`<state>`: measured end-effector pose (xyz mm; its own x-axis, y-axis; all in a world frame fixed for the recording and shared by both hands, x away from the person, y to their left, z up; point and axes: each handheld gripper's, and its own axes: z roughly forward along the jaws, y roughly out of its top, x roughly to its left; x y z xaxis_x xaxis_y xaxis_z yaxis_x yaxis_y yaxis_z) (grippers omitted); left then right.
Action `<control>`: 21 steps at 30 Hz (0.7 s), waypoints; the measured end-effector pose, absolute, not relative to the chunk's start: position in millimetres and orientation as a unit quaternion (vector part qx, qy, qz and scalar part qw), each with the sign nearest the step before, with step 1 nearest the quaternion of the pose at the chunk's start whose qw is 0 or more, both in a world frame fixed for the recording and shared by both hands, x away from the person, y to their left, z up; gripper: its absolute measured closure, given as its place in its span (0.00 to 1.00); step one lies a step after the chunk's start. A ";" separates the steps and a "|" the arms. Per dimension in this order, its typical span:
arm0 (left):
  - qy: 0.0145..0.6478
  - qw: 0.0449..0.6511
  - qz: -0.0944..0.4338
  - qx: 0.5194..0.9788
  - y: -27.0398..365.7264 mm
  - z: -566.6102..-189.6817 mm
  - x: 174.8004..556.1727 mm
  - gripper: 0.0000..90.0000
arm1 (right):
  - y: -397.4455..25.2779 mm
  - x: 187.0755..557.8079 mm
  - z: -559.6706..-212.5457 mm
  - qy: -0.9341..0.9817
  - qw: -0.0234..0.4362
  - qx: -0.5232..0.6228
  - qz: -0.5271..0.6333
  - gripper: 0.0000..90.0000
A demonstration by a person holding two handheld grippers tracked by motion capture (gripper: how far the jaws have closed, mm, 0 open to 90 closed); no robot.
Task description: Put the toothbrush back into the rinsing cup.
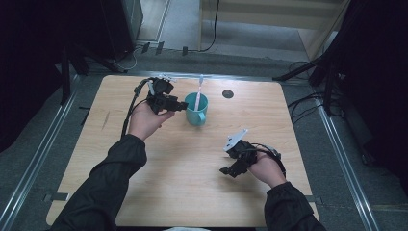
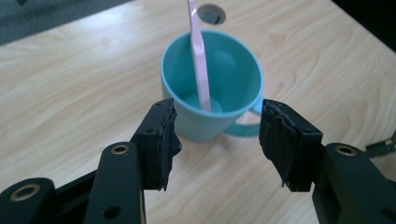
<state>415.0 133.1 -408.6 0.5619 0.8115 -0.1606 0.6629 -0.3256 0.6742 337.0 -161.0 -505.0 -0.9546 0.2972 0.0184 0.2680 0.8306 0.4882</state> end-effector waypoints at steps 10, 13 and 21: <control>0.452 0.352 0.088 0.815 152.8 -417.2 390.5 0.46 | -161.5 335.1 -505.4 0.955 0.027 0.151 0.252 0.25; 0.452 0.354 0.084 0.814 158.4 -420.1 383.4 0.45 | -163.6 334.4 -505.2 0.955 0.029 0.154 0.252 0.25; 0.455 0.349 0.075 0.816 170.8 -432.2 368.7 0.44 | -170.5 329.1 -504.0 0.952 0.034 0.166 0.256 0.25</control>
<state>368.7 170.8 -432.2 0.5750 0.7943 -0.1961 0.6899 -0.3419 0.6380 329.1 -170.5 -504.0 -0.9427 0.3329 0.0208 0.2983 0.8136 0.4990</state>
